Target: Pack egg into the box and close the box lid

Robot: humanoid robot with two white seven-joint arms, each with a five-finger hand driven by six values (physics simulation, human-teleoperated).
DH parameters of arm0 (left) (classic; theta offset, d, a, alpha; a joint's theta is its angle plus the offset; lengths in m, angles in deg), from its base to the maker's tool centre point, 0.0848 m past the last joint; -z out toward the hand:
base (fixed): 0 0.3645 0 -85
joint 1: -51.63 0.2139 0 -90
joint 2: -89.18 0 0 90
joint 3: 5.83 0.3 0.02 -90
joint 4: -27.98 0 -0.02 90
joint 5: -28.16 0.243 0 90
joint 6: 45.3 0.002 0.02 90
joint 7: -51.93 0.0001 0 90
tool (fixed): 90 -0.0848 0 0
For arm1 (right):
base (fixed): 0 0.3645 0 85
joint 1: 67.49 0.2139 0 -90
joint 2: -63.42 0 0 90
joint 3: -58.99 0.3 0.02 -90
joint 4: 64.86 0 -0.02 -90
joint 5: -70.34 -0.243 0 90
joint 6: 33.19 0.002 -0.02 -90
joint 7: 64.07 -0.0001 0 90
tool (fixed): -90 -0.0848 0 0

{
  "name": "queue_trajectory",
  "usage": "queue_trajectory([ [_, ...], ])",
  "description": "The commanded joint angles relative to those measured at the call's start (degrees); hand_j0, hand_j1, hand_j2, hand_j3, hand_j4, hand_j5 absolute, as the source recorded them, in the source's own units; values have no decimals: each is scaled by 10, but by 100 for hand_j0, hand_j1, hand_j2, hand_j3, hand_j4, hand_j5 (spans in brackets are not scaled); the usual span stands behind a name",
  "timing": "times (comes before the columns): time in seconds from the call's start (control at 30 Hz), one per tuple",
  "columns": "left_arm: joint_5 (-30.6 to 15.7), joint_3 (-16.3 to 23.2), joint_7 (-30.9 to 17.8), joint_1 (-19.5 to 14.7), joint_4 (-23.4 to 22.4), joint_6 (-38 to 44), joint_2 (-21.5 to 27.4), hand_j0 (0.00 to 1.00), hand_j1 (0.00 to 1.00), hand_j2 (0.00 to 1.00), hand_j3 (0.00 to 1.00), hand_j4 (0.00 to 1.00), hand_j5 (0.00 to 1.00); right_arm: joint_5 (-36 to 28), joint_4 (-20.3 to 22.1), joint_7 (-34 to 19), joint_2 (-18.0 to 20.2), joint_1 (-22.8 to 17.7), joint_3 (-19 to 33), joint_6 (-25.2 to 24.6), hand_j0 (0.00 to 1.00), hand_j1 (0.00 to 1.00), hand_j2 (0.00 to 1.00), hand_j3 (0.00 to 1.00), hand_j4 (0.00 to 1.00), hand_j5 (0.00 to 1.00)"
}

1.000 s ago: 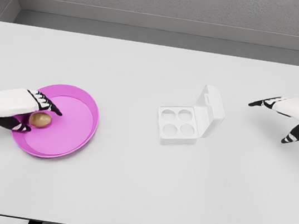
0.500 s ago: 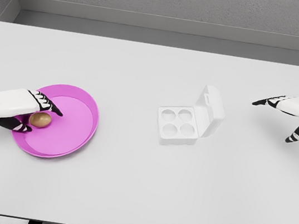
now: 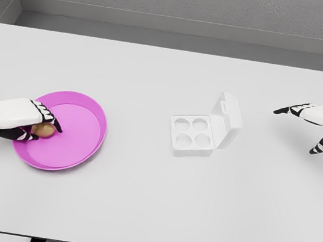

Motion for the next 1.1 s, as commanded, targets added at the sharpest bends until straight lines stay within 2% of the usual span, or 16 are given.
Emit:
queue_trajectory([
  [0.0, -4, 0, 0, 0, 0, 1, 1, 62, 62, 62, 62, 62, 62, -2, 0, 0, 1, 0, 0, -1, 100, 100, 100, 100, 100, 100],
  [0.13, -4, 0, 3, 4, 0, 1, 1, 60, 60, 60, 60, 60, 60, -2, 0, 0, 1, 0, 0, -1, 100, 100, 100, 100, 100, 100],
  [0.27, -5, 1, 5, 4, 0, 1, 1, 54, 54, 54, 54, 54, 54, -2, 1, 0, 1, 0, 0, -1, 100, 100, 100, 100, 100, 100],
  [0.5, -4, 1, 5, 12, 0, 1, 1, 53, 53, 53, 53, 53, 53, -2, 0, 0, 4, 0, 0, -1, 100, 100, 100, 100, 100, 100],
  [0.8, -6, 1, 5, 12, 0, 1, 2, 34, 34, 34, 34, 34, 34, -2, 1, 0, 6, 0, 0, -1, 100, 100, 100, 100, 100, 100],
  [1.07, -7, 0, 4, 12, 5, 1, 1, 31, 31, 31, 31, 31, 31, -2, 1, 0, 7, 1, 0, -1, 100, 100, 100, 100, 100, 100],
])
